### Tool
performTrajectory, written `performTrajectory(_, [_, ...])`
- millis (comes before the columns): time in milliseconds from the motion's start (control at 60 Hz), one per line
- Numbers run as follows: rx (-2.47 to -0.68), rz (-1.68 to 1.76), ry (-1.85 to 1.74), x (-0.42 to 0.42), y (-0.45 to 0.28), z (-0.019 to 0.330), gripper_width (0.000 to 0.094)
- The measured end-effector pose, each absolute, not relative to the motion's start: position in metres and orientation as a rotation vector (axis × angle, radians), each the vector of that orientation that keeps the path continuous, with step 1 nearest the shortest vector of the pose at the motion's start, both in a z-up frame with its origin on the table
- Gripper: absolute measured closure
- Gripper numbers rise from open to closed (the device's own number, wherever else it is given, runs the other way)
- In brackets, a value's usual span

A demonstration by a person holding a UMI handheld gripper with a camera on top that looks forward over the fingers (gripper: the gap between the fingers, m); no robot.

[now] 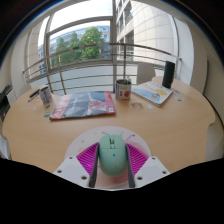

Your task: Arrange mouse

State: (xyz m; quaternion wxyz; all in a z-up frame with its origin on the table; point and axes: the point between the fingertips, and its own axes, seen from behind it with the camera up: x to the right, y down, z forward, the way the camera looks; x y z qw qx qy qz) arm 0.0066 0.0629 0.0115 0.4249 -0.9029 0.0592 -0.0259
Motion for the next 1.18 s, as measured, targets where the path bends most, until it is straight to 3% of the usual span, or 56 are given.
performTrajectory(117, [-2.291,-0.07,0.152,0.002,0.058,-0.011,0.0373])
performTrajectory(217, [-2.261,-0.111,0.115,0.003,0.052,0.012,0.0084])
performTrajectory(517, [-2.207,-0.14,0.065,-0.012,-0.025,0.12,0.0088])
performTrajectory(683, [-2.18,-0.148,0.016,-0.026,-0.091,0.163,0.0088])
performTrajectory(883, [-2.174,-0.136,0.006,-0.038,-0.163,0.184,0.009])
performTrajectory(1183, [-2.203,-0.122,0.005,-0.046,-0.219,0.182,0.0087])
